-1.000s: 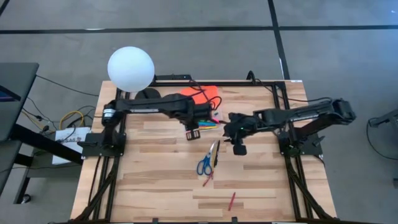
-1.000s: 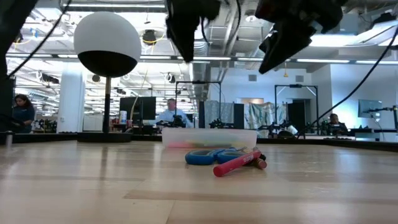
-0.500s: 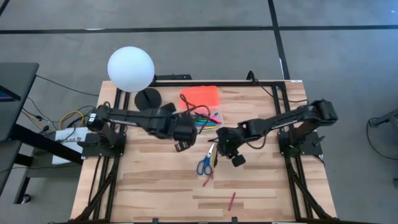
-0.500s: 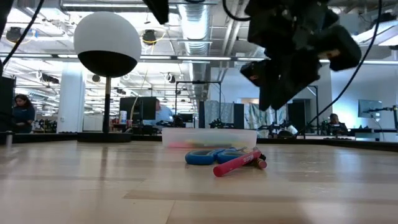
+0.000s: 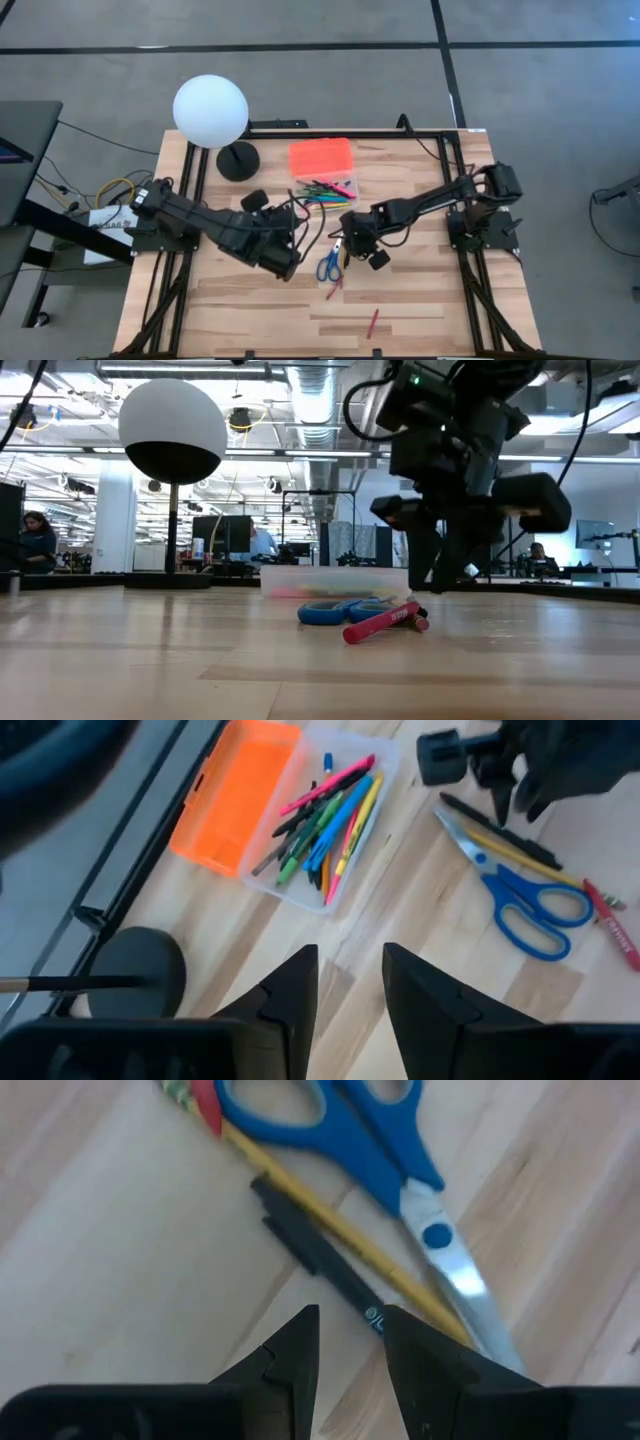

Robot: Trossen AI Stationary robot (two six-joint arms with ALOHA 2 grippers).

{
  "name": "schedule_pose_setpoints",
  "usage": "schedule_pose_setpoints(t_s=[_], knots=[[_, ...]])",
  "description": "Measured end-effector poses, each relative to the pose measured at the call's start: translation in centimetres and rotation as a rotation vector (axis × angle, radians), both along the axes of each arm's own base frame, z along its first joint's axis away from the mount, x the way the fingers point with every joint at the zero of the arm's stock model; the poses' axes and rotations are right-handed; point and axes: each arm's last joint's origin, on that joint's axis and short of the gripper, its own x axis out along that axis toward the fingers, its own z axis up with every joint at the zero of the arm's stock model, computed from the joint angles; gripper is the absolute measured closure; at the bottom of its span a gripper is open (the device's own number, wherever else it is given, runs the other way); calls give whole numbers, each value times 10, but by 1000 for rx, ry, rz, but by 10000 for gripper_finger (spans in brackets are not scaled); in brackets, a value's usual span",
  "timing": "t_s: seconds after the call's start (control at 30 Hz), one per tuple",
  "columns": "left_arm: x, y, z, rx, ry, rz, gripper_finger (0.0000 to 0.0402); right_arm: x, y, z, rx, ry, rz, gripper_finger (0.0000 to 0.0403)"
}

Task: Pick & place school supplies into a supply box
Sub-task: Put the black pen into the supply box

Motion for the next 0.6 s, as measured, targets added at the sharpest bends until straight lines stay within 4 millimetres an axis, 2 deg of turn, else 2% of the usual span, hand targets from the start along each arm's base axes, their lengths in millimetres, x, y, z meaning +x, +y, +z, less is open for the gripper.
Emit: schedule_pose_setpoints(t_s=[0.23,0.6], knots=[[-6,-13,1,11,-38,-5,292,6,0,-5,-24,-36,6,296],[-6,-14,1,19,-40,-8,292,8,-16,-9,-22,-28,-8,296]])
